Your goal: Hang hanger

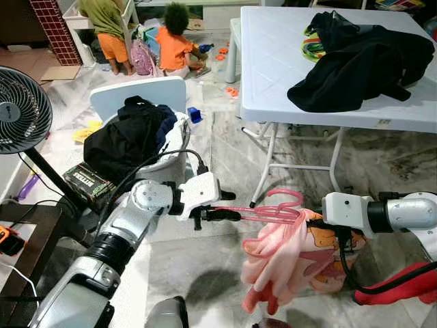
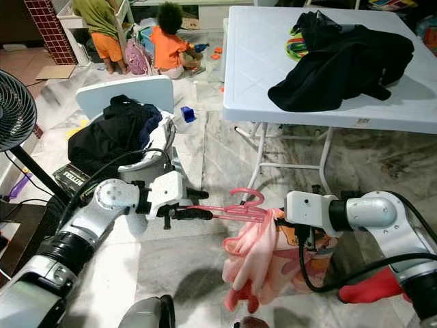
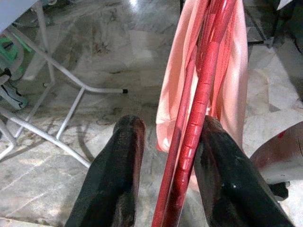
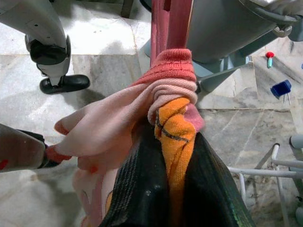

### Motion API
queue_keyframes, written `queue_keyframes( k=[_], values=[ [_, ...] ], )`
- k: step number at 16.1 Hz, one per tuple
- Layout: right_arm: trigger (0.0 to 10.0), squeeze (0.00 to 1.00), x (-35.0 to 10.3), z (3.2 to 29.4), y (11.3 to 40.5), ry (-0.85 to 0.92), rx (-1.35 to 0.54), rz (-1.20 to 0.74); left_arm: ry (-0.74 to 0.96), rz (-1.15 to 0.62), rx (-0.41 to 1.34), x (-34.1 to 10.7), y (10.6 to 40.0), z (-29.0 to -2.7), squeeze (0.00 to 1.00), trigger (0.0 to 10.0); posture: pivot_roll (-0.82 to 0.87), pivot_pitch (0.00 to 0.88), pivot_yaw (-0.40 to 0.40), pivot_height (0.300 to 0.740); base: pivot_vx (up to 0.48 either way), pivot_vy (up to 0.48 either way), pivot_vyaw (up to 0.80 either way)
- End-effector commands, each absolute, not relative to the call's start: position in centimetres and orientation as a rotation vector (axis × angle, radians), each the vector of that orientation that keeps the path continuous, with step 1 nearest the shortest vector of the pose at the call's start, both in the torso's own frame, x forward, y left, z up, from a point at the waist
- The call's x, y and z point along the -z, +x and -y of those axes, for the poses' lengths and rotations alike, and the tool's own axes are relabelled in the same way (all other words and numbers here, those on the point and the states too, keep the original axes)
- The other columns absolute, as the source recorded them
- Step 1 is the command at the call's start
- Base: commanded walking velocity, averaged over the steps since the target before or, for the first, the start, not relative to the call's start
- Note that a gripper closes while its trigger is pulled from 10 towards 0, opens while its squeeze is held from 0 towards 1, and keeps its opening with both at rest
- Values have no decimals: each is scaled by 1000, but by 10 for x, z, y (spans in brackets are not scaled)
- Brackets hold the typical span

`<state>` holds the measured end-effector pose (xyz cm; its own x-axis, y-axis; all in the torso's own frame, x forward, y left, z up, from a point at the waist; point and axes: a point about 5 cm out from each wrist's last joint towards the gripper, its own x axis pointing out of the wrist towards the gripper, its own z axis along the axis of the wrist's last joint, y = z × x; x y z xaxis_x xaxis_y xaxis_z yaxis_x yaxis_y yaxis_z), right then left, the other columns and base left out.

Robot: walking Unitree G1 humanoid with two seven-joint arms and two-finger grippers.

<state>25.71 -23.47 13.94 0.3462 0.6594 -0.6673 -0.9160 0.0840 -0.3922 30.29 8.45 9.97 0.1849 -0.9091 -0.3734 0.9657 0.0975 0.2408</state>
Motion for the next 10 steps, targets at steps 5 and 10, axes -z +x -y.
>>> queue_keyframes(
  k=[5, 10],
  values=[
    [10000, 0, -144, 226, 257, -883, -1247, -308, 511, -130, 1417, -102, 306, -74, 0, 0, -78, 73, 8, 740, 0, 0, 0],
    [10000, 0, -144, 225, 258, -882, -1240, -303, 515, -144, 1421, -97, 306, -75, 0, 0, -79, 76, 9, 740, 0, 0, 0]
  ],
)
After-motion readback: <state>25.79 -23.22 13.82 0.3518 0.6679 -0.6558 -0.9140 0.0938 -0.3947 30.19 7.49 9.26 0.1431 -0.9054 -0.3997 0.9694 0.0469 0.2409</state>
